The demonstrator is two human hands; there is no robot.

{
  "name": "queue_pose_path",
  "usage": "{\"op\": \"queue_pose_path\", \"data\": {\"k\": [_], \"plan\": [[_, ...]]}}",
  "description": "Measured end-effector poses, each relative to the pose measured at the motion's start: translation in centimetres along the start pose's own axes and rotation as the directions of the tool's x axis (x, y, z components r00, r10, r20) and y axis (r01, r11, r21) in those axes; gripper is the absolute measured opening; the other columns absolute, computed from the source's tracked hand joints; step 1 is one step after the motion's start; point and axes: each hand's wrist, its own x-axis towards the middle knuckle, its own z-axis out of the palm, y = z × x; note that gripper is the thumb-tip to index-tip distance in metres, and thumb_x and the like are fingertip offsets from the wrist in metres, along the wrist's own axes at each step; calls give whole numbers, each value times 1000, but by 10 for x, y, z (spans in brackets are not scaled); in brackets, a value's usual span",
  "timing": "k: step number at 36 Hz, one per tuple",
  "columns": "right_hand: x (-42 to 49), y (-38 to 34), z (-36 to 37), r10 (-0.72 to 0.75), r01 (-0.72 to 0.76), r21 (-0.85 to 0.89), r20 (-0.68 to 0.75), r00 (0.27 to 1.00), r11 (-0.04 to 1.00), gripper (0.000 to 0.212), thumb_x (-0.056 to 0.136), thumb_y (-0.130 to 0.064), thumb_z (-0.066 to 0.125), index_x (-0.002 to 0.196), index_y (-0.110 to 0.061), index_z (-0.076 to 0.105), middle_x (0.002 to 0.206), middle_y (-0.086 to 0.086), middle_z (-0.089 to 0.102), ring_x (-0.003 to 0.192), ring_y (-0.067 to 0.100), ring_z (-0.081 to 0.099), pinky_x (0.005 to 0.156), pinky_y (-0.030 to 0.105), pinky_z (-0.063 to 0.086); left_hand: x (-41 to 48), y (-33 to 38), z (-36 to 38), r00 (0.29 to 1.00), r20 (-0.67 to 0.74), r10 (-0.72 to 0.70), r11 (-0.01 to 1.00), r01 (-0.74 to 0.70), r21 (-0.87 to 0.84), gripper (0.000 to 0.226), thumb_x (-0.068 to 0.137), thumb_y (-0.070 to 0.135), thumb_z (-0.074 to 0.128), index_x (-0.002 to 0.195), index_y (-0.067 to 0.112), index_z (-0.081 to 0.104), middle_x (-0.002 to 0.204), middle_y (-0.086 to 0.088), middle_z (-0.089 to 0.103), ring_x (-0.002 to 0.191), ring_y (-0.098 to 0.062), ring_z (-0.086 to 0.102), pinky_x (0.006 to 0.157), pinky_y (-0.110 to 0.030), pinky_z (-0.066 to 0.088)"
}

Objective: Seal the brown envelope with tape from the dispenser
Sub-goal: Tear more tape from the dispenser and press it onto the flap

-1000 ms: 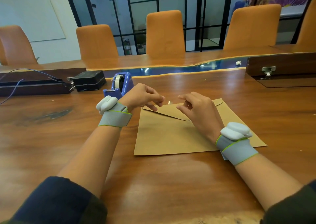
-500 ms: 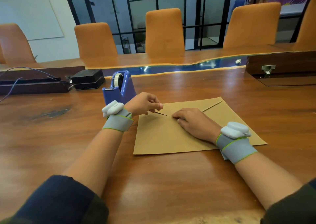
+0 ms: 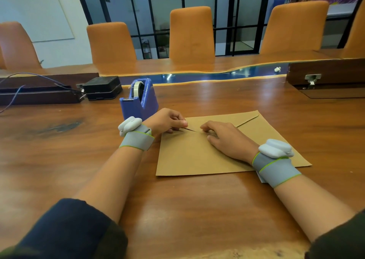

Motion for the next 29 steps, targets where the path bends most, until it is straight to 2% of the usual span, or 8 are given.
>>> {"op": "queue_pose_path", "data": {"k": [9,15,25,29], "plan": [[1,2,4,-25,25,-8,4,1000,1000,43,91,-10,42,133,-17,45,128,4,57,121,20,48,106,34,37,1,1,2,1000,8,-1,1000,1,6,10,85,24,65,77,20,67,74,5,61,67,-6,51,58,-13,43],[3,3,6,-36,36,-28,8,999,999,45,92,-9,40,136,-18,42,129,4,54,121,21,46,106,34,36,5,1,5,1000,-13,-9,997,10,76,11,84,26,66,82,16,68,74,2,61,66,-7,51,60,-17,42],[6,6,10,-59,63,-127,30,998,990,48,93,-11,34,137,-25,44,119,8,51,112,28,46,100,45,39,9,-2,6,1000,-31,-7,988,12,152,17,85,27,65,89,11,70,72,3,62,65,-7,51,59,-17,43],[6,6,11,-68,71,-143,25,997,987,48,93,-12,34,137,-29,45,118,6,51,108,27,46,97,43,40,9,-2,7,999,-36,3,987,3,161,20,85,27,66,88,8,71,76,-4,63,69,-15,51,60,-20,42]]}}
